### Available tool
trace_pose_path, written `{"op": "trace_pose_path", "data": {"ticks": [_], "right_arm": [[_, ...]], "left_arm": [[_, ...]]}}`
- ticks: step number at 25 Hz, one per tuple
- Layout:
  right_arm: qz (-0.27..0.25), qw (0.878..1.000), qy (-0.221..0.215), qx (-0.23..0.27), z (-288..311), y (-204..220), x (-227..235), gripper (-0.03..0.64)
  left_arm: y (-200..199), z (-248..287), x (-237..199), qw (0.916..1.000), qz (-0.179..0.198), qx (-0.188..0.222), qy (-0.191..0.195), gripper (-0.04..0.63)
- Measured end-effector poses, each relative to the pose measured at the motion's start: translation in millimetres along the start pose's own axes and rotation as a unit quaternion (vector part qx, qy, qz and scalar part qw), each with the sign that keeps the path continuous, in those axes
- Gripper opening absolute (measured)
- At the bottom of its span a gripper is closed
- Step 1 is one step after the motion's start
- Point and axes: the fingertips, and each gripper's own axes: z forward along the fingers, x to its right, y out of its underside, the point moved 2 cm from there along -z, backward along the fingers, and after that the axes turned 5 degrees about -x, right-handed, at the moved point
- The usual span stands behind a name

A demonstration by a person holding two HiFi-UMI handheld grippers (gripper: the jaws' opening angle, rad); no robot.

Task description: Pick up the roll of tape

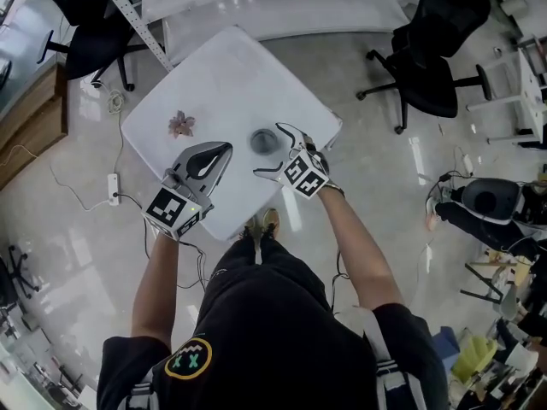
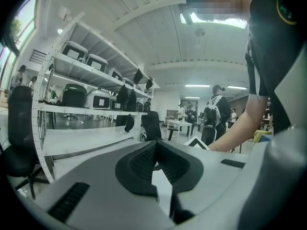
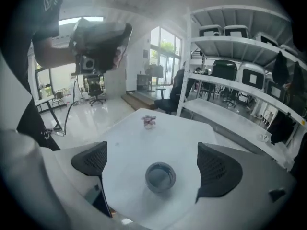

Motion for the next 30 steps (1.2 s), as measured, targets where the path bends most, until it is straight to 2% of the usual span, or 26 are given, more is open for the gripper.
{"op": "trace_pose_path", "data": {"ticks": [6, 13, 24, 30], "right_arm": [[-0.032, 0.996, -0.045, -0.071, 48, 43, -4, 0.598], [-0.059, 0.984, -0.087, -0.141, 90, 84, -10, 0.598], [-0.109, 0.965, -0.124, -0.203, 130, 112, -25, 0.588], [-0.129, 0.957, -0.130, -0.225, 138, 126, -31, 0.586]], "left_arm": [[1, 12, 6, 1.0000, -0.002, -0.002, 0.001, 0.015], [8, 16, 9, 0.9998, -0.012, -0.013, -0.003, 0.015], [21, 7, 6, 0.9995, -0.014, -0.025, -0.013, 0.015], [24, 5, 10, 0.9991, -0.015, -0.033, -0.021, 0.015]]}}
